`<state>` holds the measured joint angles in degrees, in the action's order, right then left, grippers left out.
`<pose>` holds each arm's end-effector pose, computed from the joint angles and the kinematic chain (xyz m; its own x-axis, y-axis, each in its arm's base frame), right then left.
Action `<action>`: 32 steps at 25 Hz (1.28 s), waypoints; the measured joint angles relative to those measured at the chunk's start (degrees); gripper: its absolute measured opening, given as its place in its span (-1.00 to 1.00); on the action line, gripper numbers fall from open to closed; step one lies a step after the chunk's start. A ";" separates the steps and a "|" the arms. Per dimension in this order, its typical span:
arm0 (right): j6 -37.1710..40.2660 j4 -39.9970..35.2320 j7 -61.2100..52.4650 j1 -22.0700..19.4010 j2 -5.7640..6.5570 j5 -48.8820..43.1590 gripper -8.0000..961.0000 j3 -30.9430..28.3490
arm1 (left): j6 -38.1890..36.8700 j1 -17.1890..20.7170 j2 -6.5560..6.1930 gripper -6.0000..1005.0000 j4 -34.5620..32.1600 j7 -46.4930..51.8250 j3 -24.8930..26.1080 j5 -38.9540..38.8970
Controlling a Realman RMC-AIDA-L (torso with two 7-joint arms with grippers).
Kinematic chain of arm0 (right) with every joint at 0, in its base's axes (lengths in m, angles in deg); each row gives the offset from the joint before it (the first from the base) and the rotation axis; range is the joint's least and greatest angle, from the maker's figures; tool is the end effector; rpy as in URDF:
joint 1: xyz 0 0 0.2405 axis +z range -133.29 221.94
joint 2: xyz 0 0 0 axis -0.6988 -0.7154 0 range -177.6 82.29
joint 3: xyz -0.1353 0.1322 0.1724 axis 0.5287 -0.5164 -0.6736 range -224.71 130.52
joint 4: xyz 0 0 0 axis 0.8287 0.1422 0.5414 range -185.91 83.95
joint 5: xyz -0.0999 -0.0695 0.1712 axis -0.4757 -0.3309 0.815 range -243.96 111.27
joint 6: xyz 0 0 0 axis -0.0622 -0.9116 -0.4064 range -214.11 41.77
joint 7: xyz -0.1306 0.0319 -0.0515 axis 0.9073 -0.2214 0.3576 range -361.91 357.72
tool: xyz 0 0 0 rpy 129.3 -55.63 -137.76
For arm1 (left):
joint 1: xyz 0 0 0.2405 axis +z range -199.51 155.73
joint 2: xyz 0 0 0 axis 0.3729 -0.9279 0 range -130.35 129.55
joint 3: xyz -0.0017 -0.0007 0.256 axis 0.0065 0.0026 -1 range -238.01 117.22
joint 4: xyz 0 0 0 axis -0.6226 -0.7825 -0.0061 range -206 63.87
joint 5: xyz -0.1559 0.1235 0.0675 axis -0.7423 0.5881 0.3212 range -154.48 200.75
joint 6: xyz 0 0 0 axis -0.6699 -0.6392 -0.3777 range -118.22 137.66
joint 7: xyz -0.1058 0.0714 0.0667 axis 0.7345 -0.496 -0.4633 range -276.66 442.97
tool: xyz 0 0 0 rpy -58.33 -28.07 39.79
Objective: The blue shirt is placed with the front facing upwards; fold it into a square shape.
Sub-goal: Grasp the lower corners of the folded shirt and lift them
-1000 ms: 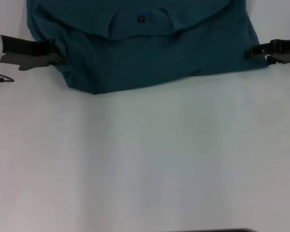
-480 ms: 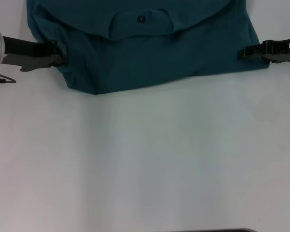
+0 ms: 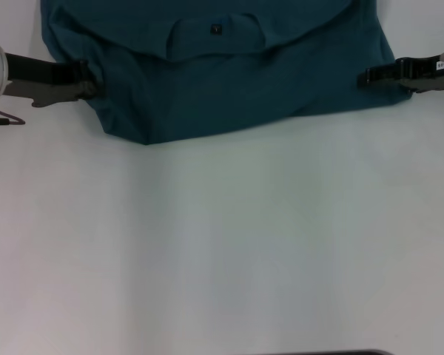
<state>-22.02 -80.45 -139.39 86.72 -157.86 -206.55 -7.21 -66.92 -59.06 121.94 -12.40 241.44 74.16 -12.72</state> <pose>0.3082 0.4088 0.0375 0.2651 -0.8830 -0.3874 -0.9436 -0.1549 -0.2926 -0.2436 0.3899 0.0227 0.1630 0.9018 0.4003 0.9755 -0.0866 -0.2022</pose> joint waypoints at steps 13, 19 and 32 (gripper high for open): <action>2.39 -0.62 -1.71 -0.17 1.10 -0.16 0.35 -0.07 | 0.00 -0.15 -0.17 -0.99 0.09 -0.15 0.00 -1.52; 3.23 -1.61 -2.07 -0.07 1.34 -0.76 -0.17 0.46 | -0.18 -0.22 -0.30 -0.99 -0.16 -0.17 0.00 -1.55; 7.91 -5.03 -3.00 0.18 1.86 -4.24 -0.76 0.74 | -1.42 -0.71 -2.66 -0.99 -2.92 0.04 -0.46 -1.32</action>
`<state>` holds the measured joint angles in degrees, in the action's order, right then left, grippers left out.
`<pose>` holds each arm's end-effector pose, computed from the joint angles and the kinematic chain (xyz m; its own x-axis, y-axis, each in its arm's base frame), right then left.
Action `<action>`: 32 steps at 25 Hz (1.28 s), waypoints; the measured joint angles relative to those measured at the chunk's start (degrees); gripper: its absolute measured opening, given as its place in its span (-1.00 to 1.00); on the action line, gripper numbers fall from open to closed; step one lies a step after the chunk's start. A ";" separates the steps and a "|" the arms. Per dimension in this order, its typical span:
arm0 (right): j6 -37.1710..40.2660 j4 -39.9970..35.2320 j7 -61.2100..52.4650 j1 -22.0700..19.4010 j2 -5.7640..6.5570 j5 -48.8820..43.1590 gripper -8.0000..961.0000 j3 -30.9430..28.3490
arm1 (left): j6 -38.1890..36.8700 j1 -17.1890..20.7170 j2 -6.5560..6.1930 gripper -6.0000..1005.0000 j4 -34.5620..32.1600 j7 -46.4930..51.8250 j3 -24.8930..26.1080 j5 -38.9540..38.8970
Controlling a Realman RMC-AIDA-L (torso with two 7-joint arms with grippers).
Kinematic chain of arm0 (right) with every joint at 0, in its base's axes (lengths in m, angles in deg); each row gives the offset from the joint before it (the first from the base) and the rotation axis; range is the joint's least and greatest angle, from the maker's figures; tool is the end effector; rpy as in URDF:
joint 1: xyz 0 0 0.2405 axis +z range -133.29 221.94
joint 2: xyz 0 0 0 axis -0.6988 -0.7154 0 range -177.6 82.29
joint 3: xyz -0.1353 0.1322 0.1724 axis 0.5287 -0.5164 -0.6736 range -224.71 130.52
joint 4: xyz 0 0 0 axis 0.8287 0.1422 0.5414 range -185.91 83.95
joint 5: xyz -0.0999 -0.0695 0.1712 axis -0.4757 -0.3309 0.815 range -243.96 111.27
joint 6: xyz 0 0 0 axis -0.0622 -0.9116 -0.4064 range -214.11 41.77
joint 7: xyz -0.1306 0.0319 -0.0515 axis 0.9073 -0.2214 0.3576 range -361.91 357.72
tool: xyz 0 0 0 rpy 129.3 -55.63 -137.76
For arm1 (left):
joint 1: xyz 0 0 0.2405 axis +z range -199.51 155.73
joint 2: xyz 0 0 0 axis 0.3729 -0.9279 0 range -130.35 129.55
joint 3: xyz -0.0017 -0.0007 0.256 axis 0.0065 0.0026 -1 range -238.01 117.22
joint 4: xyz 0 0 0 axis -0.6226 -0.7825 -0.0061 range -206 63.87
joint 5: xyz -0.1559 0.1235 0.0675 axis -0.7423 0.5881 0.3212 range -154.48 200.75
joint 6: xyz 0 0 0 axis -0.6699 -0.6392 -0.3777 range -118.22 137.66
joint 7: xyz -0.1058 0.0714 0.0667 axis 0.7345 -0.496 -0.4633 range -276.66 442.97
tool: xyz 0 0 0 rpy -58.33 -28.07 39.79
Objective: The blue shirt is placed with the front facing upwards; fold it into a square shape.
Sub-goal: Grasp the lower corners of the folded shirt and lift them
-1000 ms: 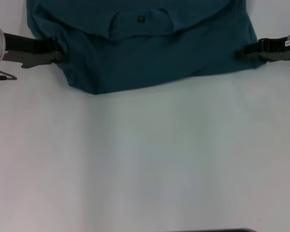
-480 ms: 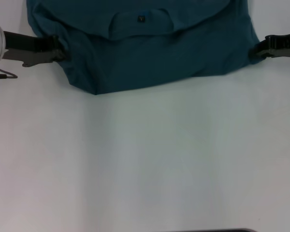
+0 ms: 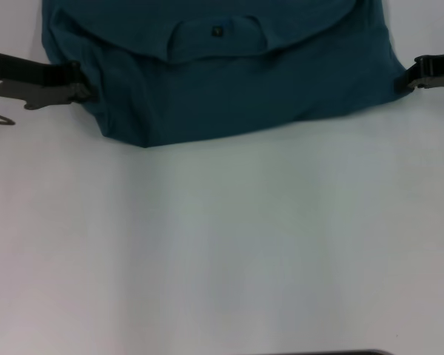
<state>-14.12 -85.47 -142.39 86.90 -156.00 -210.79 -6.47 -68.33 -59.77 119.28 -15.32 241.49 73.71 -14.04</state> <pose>0.3028 0.4065 0.0625 0.2881 -0.9066 -0.3085 -0.9273 -0.1837 -0.3261 -0.2487 0.3914 0.0294 0.1509 0.9158 0.3721 0.9773 -0.0817 -0.1953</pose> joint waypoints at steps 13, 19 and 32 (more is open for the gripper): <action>10.38 -5.61 -1.56 -0.34 0.23 -6.90 -0.94 -0.03 | -8.38 0.77 -3.03 -0.99 -1.09 -0.76 -0.24 4.84; 16.59 -5.70 -1.06 -0.56 -0.05 -6.99 -0.94 1.59 | -14.20 2.27 -2.70 -0.99 0.88 -2.30 -0.29 4.94; 27.11 -8.37 1.76 -2.26 -2.07 -17.15 -0.94 4.30 | -28.81 6.00 -1.72 -0.99 5.77 -4.83 -0.43 13.38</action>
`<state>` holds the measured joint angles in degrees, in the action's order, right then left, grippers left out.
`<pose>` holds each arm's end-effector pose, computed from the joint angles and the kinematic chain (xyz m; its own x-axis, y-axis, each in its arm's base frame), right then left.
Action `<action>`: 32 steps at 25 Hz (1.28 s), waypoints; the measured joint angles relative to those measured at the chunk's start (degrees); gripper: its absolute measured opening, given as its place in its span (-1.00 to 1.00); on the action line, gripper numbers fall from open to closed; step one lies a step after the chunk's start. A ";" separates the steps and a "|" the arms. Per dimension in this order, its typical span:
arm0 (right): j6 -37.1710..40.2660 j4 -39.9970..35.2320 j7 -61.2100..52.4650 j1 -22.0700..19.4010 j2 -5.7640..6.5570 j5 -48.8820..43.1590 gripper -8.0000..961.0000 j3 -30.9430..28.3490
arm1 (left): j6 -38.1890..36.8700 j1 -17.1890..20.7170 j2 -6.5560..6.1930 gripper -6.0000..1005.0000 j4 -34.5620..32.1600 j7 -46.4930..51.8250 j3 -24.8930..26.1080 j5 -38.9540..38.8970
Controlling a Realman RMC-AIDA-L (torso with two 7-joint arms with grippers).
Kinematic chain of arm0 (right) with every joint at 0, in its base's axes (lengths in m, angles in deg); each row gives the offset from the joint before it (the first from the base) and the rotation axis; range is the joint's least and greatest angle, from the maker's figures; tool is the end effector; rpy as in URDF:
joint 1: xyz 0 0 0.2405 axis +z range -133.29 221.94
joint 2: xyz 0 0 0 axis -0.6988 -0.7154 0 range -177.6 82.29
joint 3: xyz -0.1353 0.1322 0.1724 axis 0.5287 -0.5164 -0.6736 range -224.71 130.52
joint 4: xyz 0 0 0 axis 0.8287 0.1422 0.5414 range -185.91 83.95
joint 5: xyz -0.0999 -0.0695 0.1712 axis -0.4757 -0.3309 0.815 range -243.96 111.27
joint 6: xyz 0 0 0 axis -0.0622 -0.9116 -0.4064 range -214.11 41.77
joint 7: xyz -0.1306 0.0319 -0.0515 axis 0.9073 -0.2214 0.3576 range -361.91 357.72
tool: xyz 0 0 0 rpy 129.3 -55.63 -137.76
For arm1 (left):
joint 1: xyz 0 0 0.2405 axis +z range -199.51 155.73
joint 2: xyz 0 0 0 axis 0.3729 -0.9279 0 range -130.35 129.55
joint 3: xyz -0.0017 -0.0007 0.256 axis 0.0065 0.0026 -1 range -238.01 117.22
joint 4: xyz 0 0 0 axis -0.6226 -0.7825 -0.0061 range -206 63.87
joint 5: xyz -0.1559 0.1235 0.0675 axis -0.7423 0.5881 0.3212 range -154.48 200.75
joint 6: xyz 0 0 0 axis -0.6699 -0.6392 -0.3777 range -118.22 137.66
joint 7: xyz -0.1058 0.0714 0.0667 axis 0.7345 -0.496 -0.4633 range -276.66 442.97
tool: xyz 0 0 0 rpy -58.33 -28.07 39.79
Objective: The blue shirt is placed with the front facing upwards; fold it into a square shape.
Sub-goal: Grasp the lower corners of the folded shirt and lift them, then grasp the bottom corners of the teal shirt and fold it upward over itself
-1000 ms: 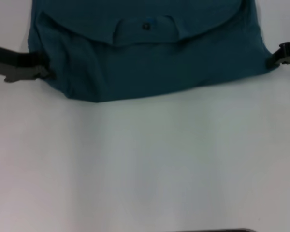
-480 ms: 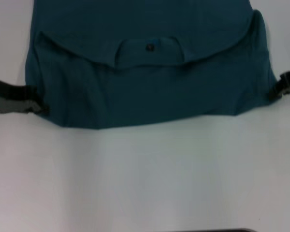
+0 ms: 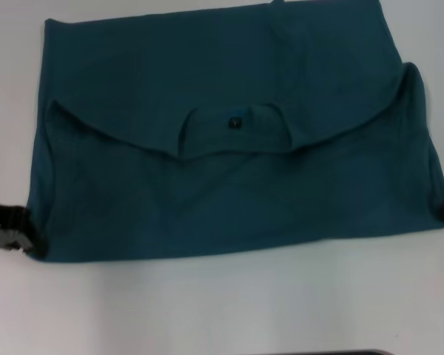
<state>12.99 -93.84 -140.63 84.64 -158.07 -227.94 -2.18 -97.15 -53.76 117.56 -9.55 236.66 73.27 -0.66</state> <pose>0.3098 0.3309 0.0605 0.2432 -0.9432 0.2264 -0.8907 -0.3095 -0.3328 -0.2897 0.3000 0.0488 0.0679 0.9926 -0.1008 0.9536 -0.0943 -0.2860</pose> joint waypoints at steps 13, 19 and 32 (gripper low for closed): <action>8.00 -4.40 3.13 -2.52 -2.11 -2.48 -0.93 2.82 | -7.43 1.12 0.97 -0.99 0.51 -2.86 -3.60 8.12; 10.42 -5.57 4.02 -3.59 -2.35 -2.27 -0.93 2.16 | -7.47 1.41 0.87 -0.99 0.47 -3.18 -3.45 8.26; 14.05 -7.81 5.37 -3.48 -1.99 2.69 -0.93 -0.41 | -8.85 -0.45 0.20 -0.99 0.36 -9.01 4.12 2.93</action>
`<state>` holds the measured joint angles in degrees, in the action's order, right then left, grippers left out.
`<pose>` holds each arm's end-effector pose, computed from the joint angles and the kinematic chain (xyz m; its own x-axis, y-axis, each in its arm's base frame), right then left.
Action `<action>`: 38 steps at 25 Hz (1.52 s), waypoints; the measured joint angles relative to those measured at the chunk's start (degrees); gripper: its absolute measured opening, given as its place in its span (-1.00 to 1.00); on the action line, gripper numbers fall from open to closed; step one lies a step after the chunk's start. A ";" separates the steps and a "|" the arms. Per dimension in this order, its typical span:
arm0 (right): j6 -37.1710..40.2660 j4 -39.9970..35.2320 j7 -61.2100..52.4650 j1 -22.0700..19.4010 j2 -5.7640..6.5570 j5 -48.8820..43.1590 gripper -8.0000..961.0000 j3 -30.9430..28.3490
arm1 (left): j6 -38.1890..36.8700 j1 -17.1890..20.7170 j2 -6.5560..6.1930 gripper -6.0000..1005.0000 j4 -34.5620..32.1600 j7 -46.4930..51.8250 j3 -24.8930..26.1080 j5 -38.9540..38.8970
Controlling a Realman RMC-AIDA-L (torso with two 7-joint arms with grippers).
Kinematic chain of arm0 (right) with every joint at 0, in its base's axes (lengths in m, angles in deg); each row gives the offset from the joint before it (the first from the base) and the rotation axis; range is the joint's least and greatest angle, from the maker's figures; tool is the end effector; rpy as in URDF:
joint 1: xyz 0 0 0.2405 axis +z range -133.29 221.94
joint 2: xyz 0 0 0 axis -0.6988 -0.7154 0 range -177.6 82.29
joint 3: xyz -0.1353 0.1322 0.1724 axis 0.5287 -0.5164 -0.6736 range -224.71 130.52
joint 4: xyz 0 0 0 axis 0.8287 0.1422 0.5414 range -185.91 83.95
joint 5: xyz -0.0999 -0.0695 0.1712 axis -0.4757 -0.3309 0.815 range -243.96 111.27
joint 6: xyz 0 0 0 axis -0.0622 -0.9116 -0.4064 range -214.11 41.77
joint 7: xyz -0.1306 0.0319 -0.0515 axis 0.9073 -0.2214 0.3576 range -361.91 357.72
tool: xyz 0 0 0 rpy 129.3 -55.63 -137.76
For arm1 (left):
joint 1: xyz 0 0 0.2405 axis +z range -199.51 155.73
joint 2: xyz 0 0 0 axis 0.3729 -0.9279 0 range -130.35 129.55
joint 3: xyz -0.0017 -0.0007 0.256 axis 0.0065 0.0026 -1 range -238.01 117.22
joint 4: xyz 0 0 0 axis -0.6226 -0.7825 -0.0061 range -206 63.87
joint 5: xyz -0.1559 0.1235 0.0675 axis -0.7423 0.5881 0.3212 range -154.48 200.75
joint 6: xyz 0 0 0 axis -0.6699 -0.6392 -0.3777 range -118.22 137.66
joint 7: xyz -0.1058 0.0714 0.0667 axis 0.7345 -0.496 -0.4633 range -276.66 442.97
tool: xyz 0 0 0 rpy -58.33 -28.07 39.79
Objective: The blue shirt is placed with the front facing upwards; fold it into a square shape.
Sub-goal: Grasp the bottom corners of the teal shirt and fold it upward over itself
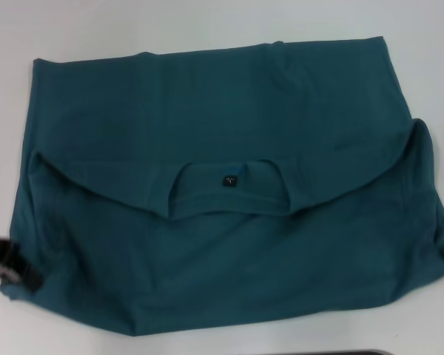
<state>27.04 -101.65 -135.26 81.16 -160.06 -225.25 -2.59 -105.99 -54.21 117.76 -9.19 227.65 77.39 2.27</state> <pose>0.2932 0.2974 0.0653 0.3101 -0.8926 0.3272 -0.9128 -0.3757 -0.1599 -0.2869 0.2800 0.0566 0.1429 0.9636 -0.2260 0.9608 -0.1898 -0.2019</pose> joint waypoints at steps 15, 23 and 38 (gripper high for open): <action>-4.90 0.15 -0.60 2.91 4.96 6.59 -0.93 -12.09 | 7.92 -8.42 -5.76 -0.99 -7.06 3.36 7.94 -6.12; -10.04 0.05 -1.64 3.71 5.16 6.64 -0.93 -14.77 | 14.71 -10.90 -5.66 -0.99 -7.39 7.08 7.69 -6.20; -15.84 -4.22 -5.63 5.91 4.82 13.41 -0.93 -14.57 | 24.62 -14.01 -4.87 -0.99 -7.42 12.40 4.37 -5.65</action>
<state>11.20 -105.88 -140.89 87.06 -155.24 -211.84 -17.16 -81.37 -68.22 112.89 -16.61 240.05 81.76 -3.38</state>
